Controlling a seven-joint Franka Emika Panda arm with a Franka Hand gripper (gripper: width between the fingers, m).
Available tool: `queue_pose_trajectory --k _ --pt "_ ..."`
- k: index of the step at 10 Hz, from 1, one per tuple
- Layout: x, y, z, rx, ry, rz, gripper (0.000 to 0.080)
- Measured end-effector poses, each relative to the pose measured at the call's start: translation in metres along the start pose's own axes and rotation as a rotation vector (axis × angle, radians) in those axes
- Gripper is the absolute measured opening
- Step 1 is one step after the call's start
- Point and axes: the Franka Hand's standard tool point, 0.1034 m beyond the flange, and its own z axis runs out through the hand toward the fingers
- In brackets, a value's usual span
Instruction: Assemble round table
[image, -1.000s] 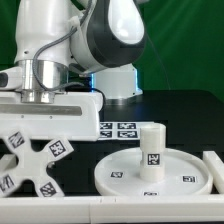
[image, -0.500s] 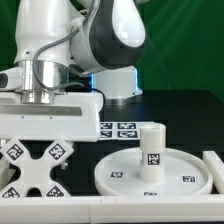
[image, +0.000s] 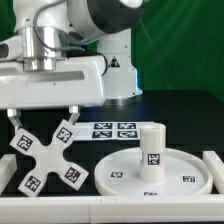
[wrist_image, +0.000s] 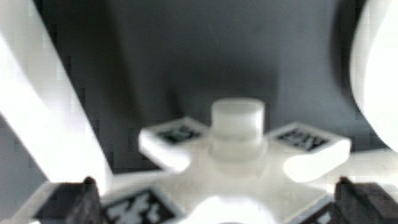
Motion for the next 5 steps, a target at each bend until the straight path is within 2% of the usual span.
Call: queue_pose_trajectory --k 1,3,4,5 --pt "0.000 0.006 -0.002 0.001 -0.002 0.008 0.0649" --pt "-0.013 0.013 0.009 -0.020 -0.012 0.019 0.0649" --pt "-0.018 0.010 0.015 -0.028 -0.016 0.025 0.0649" --pt "-0.020 0.004 0.018 -0.017 -0.026 0.046 0.0649"
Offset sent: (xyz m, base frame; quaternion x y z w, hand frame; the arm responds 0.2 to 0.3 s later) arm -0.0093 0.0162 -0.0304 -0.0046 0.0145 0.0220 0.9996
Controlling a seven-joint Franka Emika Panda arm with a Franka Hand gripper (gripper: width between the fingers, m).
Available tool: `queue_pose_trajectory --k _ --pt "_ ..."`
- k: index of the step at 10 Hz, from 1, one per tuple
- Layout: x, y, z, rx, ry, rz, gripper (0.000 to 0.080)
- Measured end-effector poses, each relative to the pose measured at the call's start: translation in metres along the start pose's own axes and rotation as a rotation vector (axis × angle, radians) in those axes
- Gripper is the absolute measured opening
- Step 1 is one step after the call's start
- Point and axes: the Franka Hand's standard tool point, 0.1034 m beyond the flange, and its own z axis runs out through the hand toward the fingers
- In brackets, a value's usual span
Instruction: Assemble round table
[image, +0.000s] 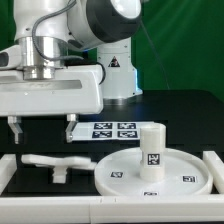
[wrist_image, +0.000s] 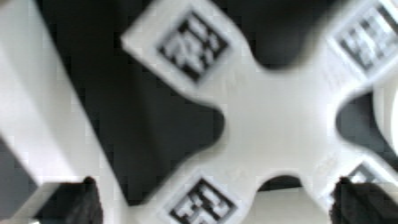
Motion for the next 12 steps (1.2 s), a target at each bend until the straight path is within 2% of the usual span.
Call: queue_pose_trajectory --k 2,4,5,7,8,9,12 --pt "0.009 -0.013 -0.008 0.048 -0.028 0.043 0.0649" --pt "0.032 -0.020 -0.013 0.087 -0.056 0.061 0.0649" --pt "0.036 -0.022 -0.013 0.089 -0.055 0.079 0.0649" --pt "0.034 -0.020 -0.012 0.089 -0.058 0.081 0.0649" --pt "0.036 -0.017 -0.011 0.061 -0.028 0.079 0.0649" --pt "0.031 -0.011 -0.005 0.002 0.020 0.071 0.0649" --pt "0.007 -0.013 -0.001 -0.096 0.091 0.047 0.0649"
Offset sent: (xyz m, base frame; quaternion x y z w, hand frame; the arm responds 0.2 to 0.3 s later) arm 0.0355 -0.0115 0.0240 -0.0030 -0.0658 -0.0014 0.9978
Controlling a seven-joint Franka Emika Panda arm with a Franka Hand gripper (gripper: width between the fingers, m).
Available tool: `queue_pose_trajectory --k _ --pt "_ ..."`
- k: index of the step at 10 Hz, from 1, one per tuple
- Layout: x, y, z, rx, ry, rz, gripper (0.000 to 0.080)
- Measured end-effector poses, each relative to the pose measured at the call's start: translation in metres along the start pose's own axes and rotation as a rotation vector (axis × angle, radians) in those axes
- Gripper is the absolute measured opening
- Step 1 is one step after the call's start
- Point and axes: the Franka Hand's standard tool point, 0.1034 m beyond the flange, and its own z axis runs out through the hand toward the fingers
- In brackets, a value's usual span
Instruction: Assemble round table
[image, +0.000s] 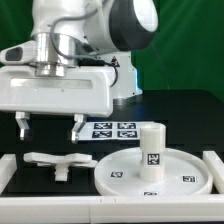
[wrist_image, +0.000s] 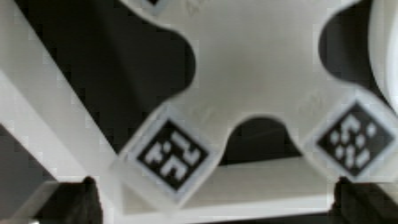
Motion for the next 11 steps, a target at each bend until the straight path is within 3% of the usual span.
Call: queue_pose_trajectory --k 4,5,6,8,9,11 --pt "-0.006 -0.006 0.002 0.013 -0.019 -0.003 0.0649" --pt "-0.007 -0.005 0.002 0.007 -0.013 -0.010 0.0649" --pt "-0.013 0.000 0.004 -0.029 0.019 -0.055 0.0649" --pt "-0.028 -0.002 0.004 -0.041 0.025 -0.116 0.0649" --pt "-0.038 -0.005 0.007 -0.033 0.002 -0.121 0.0649" --pt "-0.037 -0.006 0.008 -0.024 -0.008 -0.115 0.0649"
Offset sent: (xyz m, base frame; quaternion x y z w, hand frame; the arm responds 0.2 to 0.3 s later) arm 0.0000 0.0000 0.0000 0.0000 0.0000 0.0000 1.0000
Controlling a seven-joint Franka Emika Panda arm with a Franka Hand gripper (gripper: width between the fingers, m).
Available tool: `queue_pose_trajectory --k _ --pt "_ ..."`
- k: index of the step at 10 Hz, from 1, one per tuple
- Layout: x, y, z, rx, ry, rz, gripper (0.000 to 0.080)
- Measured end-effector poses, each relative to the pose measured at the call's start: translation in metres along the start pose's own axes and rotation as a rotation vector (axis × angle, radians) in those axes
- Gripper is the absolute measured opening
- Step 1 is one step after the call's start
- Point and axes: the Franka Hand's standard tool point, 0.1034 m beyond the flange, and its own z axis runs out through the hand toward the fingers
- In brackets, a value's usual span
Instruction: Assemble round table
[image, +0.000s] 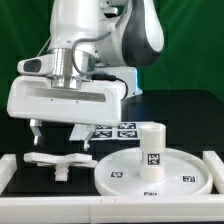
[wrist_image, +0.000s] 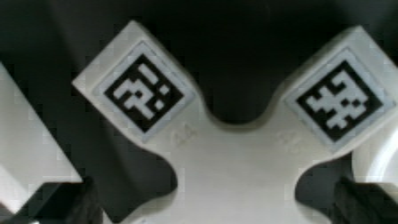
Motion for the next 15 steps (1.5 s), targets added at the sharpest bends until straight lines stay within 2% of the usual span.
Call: queue_pose_trajectory --k 1,2,3,8,15 --pt "-0.002 -0.004 0.001 0.002 -0.001 -0.001 0.0649" --pt "-0.005 -0.016 0.004 0.008 -0.003 -0.020 0.0649" --pt "-0.005 -0.017 0.006 0.011 -0.006 -0.028 0.0649" --pt "-0.004 -0.008 0.014 0.008 -0.008 -0.017 0.0649" --pt "0.003 -0.007 0.019 0.007 0.002 -0.003 0.0649"
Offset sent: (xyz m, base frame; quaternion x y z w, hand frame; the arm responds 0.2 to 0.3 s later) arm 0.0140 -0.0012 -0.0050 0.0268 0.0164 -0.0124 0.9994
